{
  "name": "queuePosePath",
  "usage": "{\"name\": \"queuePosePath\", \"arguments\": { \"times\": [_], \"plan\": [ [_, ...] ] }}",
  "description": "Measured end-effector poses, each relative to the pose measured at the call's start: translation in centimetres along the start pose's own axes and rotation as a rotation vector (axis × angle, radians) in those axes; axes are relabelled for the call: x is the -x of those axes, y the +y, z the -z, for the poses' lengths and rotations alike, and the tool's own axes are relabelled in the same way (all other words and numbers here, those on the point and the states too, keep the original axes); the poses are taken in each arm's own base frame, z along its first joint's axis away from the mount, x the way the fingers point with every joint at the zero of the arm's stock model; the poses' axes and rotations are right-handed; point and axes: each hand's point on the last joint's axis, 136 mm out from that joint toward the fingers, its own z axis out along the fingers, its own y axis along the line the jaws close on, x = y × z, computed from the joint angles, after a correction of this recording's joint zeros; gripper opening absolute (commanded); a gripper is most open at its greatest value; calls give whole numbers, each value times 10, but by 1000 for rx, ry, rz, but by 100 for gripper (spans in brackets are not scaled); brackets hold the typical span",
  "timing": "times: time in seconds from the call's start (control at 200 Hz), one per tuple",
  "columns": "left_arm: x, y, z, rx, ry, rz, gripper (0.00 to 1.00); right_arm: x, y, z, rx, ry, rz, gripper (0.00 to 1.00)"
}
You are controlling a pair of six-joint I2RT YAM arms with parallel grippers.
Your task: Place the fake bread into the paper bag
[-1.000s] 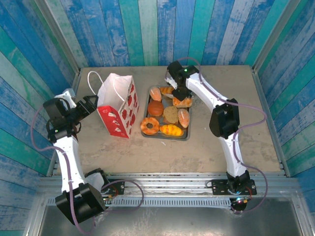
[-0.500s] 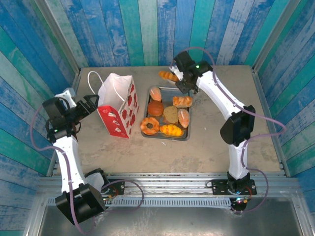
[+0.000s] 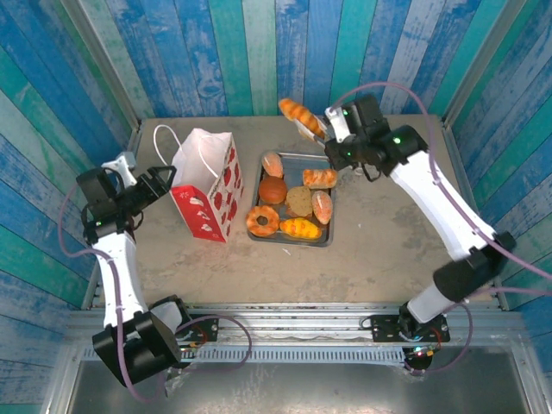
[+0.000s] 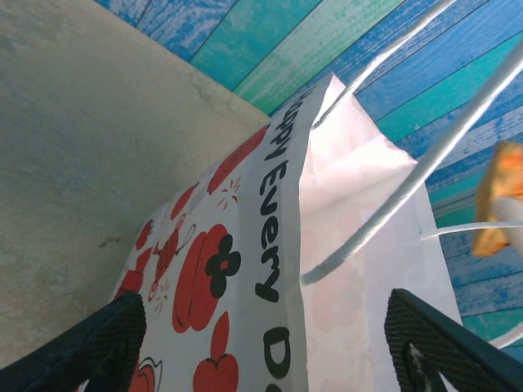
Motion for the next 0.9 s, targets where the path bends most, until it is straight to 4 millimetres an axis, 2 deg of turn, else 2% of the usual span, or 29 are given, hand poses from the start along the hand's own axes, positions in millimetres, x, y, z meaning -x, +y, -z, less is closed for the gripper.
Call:
{"name": "queuePosePath", "arguments": {
  "times": [0.175,0.245,0.321,0.461,0.731,0.902],
  "plan": [
    [-3,-14,-14,-46,35,-8,59,4,24,46,140,-168,-112,35],
    [-1,-17,-16,-53,30,-13,57,8,35,59,195,-213,-140,35],
    [1,-18,-18,-55,25,-13,49,12,51,70,250,-245,-151,35],
    [9,-20,-19,-57,8,-15,38,15,85,79,346,-260,-141,35],
    [16,-21,-23,-66,-5,-8,21,19,132,89,458,-271,-117,35],
    [18,-22,-25,-70,-12,2,8,25,176,92,536,-286,-90,35]
  ]
}}
